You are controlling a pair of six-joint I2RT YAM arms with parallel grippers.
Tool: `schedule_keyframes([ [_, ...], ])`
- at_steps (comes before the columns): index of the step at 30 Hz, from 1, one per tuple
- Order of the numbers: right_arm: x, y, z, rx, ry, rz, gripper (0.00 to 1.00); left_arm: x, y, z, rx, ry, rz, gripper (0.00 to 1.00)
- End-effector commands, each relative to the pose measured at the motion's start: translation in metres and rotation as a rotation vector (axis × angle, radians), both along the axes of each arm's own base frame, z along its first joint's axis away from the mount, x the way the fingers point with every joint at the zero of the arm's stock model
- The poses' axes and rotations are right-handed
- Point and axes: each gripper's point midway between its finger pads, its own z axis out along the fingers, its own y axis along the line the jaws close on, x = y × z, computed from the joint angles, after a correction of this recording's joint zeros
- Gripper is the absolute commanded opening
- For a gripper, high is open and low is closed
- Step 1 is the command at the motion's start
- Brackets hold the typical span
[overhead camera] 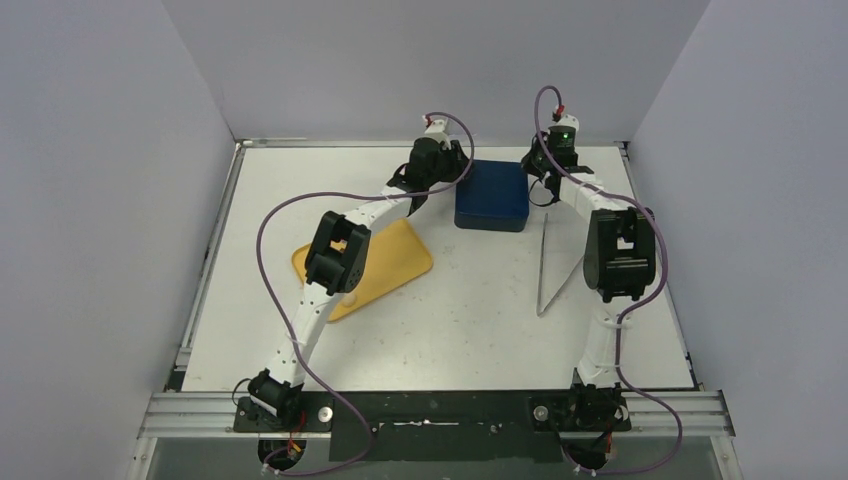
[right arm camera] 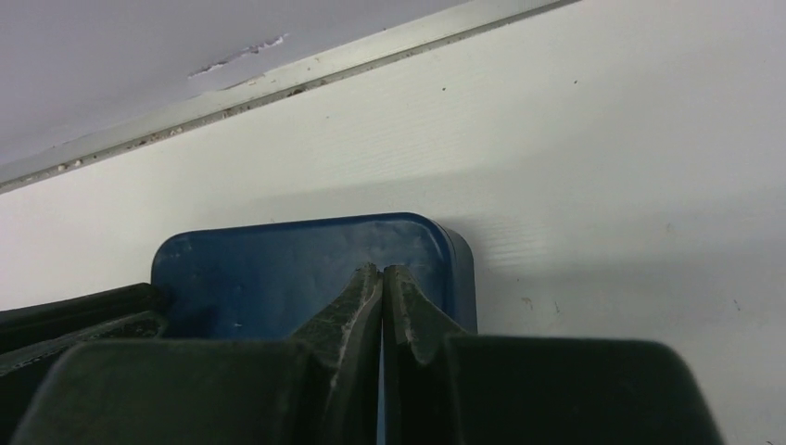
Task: Pack the chocolate
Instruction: Move the packing box to the center of the board.
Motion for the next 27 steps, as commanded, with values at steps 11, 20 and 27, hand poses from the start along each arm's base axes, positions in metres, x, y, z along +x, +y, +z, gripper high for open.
schedule_keyframes([
  [11, -0.037, -0.019, -0.077, -0.068, 0.198, -0.093, 0.0, -0.004, 0.01, -0.042, 0.068, 0.053, 0.0, 0.33],
  [20, -0.027, -0.011, 0.028, -0.044, 0.018, -0.04, 0.11, -0.014, 0.019, 0.064, 0.074, -0.046, -0.004, 0.41],
  [27, -0.065, 0.003, 0.048, -0.024, 0.028, 0.013, 0.46, -0.063, 0.031, 0.076, 0.109, -0.037, -0.009, 0.52],
])
